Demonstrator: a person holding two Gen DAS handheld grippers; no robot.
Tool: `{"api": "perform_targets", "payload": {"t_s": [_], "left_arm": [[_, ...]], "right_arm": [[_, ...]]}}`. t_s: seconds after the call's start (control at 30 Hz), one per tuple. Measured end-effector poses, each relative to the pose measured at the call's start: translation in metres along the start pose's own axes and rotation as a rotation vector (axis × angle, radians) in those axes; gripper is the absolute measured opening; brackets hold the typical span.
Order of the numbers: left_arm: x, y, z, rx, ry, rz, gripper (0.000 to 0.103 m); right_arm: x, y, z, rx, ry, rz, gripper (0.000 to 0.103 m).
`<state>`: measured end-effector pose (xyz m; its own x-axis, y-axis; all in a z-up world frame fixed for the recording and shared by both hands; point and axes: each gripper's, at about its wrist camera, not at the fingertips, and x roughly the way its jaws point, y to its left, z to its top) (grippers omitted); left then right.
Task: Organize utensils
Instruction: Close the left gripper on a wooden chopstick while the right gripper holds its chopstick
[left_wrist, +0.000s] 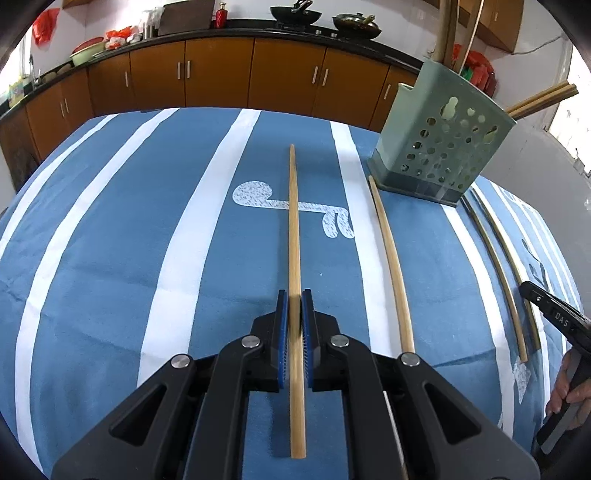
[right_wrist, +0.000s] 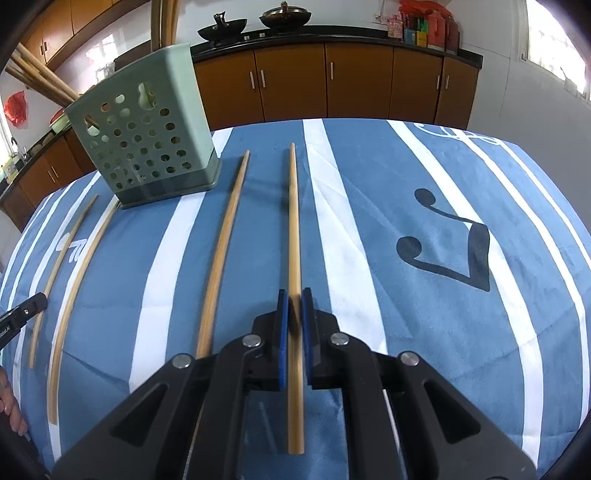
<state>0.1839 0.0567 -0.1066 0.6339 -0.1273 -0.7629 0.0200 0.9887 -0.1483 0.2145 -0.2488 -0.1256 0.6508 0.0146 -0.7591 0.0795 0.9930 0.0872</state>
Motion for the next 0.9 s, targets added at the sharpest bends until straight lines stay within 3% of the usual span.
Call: {"api": "perform_targets", "payload": {"t_s": [0.9], "left_arm": [[-0.0005, 0.0022, -0.0024, -0.015, -0.013, -0.015, 0.009]], "right_arm": [[-0.0005, 0.0051, -0.003, -0.032, -0.012, -0.008, 0.017]]}}
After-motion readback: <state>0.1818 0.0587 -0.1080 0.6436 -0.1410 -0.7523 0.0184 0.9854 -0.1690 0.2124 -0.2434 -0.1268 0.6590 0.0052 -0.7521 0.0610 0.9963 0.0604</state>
